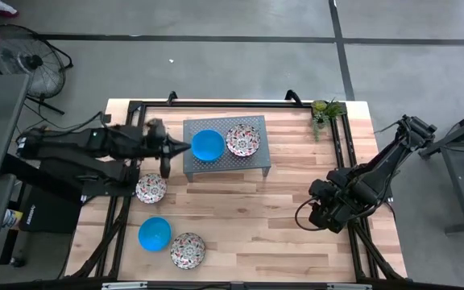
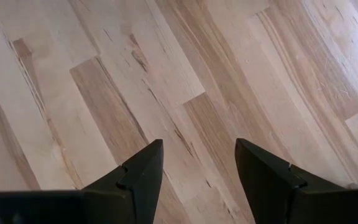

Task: Pick & Place Mini bowls
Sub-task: Stack the blue bowl on top of the blue bowls on the shelf

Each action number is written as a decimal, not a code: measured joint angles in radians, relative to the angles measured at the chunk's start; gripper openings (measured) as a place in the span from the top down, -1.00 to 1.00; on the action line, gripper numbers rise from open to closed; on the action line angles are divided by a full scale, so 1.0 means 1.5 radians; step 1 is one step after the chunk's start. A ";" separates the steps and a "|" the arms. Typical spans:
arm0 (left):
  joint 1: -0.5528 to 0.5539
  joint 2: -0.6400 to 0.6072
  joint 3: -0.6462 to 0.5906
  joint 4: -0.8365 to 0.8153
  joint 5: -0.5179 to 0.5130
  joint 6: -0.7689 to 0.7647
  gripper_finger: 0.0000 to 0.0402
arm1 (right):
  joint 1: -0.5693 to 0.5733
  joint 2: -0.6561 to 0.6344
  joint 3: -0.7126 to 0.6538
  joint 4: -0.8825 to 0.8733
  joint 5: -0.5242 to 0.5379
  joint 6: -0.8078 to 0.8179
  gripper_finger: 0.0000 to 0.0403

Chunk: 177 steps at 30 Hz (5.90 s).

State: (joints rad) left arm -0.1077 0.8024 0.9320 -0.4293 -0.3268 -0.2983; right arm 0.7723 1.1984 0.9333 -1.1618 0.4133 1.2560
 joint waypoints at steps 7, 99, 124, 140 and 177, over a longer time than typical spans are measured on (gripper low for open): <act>-0.150 0.023 0.011 -0.111 -0.094 -0.128 1.00 | 0.000 0.000 0.000 0.001 0.000 0.001 0.07; -0.600 0.328 -0.144 -0.303 0.164 -0.938 0.04 | 0.000 0.000 0.000 0.031 0.002 -0.005 0.07; -0.600 0.327 -0.143 -0.272 0.186 -0.934 0.98 | 0.000 0.000 0.000 0.030 0.013 -0.018 0.07; -0.600 0.279 -0.040 -0.408 0.152 -0.939 1.00 | 0.000 0.000 0.000 0.030 0.012 -0.018 0.07; -0.057 0.237 0.400 -0.656 -0.192 -0.511 1.00 | 0.000 0.000 0.000 0.032 0.030 -0.048 0.07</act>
State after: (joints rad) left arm -0.1932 1.1584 1.5326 -1.4132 -0.6154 -1.0647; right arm 0.7719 1.1980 0.9333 -1.1137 0.4583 1.1847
